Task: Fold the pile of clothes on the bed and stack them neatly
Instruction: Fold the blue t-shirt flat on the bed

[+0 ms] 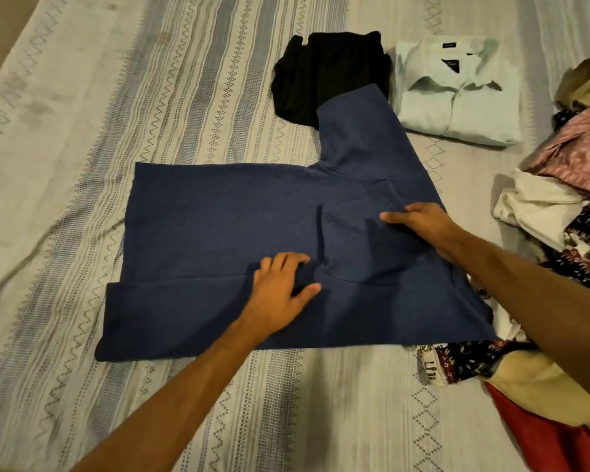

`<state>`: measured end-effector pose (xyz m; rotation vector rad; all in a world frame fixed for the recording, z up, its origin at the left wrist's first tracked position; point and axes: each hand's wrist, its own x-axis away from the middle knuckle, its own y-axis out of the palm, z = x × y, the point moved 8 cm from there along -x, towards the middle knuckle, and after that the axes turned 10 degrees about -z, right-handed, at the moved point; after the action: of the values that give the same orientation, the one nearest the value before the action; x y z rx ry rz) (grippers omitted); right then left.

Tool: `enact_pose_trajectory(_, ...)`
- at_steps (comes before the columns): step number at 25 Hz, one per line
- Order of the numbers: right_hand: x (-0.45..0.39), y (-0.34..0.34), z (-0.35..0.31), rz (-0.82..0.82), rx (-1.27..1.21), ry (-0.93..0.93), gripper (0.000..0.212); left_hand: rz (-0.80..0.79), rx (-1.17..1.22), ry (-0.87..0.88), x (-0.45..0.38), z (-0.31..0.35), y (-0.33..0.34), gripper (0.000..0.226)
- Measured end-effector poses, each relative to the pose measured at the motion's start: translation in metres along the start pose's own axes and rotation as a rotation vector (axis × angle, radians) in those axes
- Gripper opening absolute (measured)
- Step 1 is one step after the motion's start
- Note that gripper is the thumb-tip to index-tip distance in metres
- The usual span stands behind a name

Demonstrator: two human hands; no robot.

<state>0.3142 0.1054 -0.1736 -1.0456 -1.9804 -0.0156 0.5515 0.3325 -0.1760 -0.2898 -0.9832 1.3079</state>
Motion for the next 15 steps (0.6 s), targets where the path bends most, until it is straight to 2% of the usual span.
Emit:
enact_pose_trajectory(3, -0.017, 0.005, -0.009, 0.036, -0.035, -0.040, 0.037, -0.066, 0.346, -0.282, -0.067, 0.025, 0.018, 0.081)
enact_pose_trajectory(5, -0.018, 0.002, -0.008, -0.009, -0.117, -0.084, 0.027, -0.059, 0.609, -0.314, -0.096, 0.032, 0.014, 0.082)
enact_pose_trajectory(8, 0.007, -0.013, -0.023, -0.044, -0.102, -0.264, 0.021, 0.080, 0.789, -0.109, -0.107, 0.042, -0.014, 0.027)
enact_pose_trajectory(9, 0.020, -0.019, -0.024, -0.053, -0.106, -0.331, 0.023, 0.122, 0.795, -0.011, -0.101, 0.049, -0.025, 0.019)
enact_pose_trajectory(10, 0.036, -0.024, -0.022, -0.071, -0.119, -0.387, 0.026, 0.146, 0.754, 0.090, -0.088, 0.056, -0.035, 0.018)
enact_pose_trajectory(12, 0.069, -0.026, -0.004, -0.118, 0.001, -0.476, 0.026, 0.152, 0.447, 0.286, -0.056, 0.068, -0.043, 0.022)
enact_pose_trajectory(13, 0.083, -0.025, 0.012, -0.110, 0.211, -0.528, 0.021, 0.121, 0.209, 0.390, -0.040, 0.072, -0.032, 0.025)
enact_pose_trajectory(15, 0.105, -0.017, 0.047, -0.012, 0.799, -0.664, 0.009, 0.055, -0.245, 0.541, -0.013, 0.072, 0.010, 0.032)
